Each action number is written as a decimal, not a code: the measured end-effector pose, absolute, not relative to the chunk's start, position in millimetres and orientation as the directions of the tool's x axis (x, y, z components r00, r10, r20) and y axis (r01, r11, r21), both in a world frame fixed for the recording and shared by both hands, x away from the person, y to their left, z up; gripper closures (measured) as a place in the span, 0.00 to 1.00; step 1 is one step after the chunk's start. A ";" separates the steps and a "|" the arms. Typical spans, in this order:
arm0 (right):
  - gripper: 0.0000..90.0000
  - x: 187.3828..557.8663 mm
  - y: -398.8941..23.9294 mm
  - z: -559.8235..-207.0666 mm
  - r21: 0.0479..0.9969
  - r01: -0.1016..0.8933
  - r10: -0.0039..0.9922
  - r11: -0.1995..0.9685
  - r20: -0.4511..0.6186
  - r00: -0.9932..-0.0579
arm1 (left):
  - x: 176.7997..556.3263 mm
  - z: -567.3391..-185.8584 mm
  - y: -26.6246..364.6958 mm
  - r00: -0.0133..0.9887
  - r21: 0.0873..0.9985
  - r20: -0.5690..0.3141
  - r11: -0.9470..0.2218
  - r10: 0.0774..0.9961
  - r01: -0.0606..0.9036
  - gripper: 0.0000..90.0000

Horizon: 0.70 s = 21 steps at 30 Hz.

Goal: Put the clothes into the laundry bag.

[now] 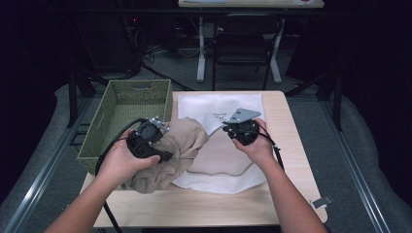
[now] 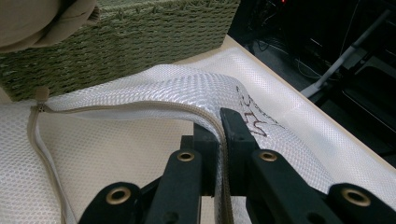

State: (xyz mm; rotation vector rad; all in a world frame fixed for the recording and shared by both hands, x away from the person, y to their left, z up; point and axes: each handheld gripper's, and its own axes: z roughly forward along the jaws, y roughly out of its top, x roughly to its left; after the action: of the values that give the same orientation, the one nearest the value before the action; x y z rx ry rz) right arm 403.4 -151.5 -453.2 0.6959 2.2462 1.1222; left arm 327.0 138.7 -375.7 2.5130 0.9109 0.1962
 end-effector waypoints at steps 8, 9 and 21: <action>0.95 403.4 -152.5 -453.1 0.827 0.210 0.649 0.521 -0.224 -0.728 | 314.8 -386.0 138.7 0.780 0.518 -0.012 -0.664 0.625 0.540 0.69; 0.95 403.2 -152.4 -453.1 0.828 0.209 0.648 0.521 -0.223 -0.728 | 312.9 -388.1 138.3 0.776 0.526 -0.004 -0.658 0.631 0.538 0.69; 0.96 403.0 -152.5 -452.6 0.829 0.210 0.647 0.518 -0.219 -0.730 | 293.1 -407.2 141.6 0.785 0.578 -0.026 -0.631 0.619 0.517 0.69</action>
State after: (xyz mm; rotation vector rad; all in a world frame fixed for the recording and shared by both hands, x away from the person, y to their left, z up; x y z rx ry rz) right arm 403.0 -152.5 -452.6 0.6981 2.2489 1.1310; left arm 293.1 141.6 -407.2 2.3974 0.8431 0.2346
